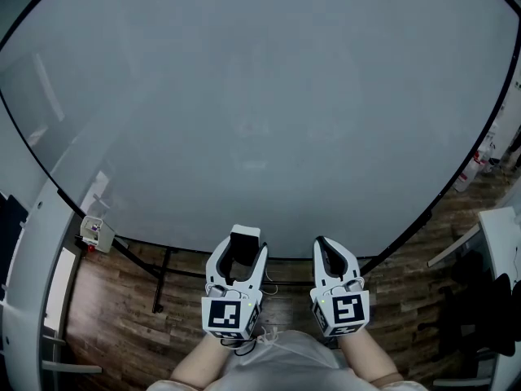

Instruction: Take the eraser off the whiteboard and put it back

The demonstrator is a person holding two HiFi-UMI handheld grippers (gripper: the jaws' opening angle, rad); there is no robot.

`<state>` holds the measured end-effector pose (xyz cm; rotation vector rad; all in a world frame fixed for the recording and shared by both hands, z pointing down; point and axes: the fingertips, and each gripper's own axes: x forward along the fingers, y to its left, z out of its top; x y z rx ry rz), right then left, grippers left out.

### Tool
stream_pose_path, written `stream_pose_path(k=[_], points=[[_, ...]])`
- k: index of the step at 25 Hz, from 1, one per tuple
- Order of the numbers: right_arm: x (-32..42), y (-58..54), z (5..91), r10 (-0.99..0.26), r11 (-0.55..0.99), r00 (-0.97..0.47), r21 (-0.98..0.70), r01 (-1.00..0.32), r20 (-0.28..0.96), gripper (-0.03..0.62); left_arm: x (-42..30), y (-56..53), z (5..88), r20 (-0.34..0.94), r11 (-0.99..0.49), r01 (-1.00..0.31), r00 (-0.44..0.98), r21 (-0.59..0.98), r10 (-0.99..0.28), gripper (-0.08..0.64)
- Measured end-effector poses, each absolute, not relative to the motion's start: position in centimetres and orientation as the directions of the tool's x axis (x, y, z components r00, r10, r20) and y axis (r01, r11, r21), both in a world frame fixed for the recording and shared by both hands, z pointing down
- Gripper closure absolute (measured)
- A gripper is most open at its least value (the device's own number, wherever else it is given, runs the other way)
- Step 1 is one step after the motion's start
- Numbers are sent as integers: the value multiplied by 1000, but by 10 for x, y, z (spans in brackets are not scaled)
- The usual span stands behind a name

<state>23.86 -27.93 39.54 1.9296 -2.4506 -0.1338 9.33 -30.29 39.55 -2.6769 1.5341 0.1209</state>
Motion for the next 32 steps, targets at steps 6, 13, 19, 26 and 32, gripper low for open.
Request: stream_pose_path(k=[6, 13, 19, 26, 32], points=[[231, -282, 396, -969, 242, -246, 87, -966, -29, 565, 90, -321, 372, -113, -503, -864, 502, -20, -857, 297], [228, -284, 387, -971, 235, -239, 99, -967, -31, 563, 100, -343, 305, -214, -505, -857, 514, -100, -831, 296], [228, -288, 381, -967, 242, -248, 104, -965, -56, 565, 109, -359, 276, -240, -494, -859, 512, -137, -825, 296], [234, -290, 386, -971, 227, -232, 93, -970, -50, 563, 110, -373, 277, -211, -454, -876, 481, -166, -851, 298], [235, -292, 387, -971, 230, -234, 81, -970, -51, 563, 112, -374, 276, -244, -405, -895, 441, -186, -864, 296]])
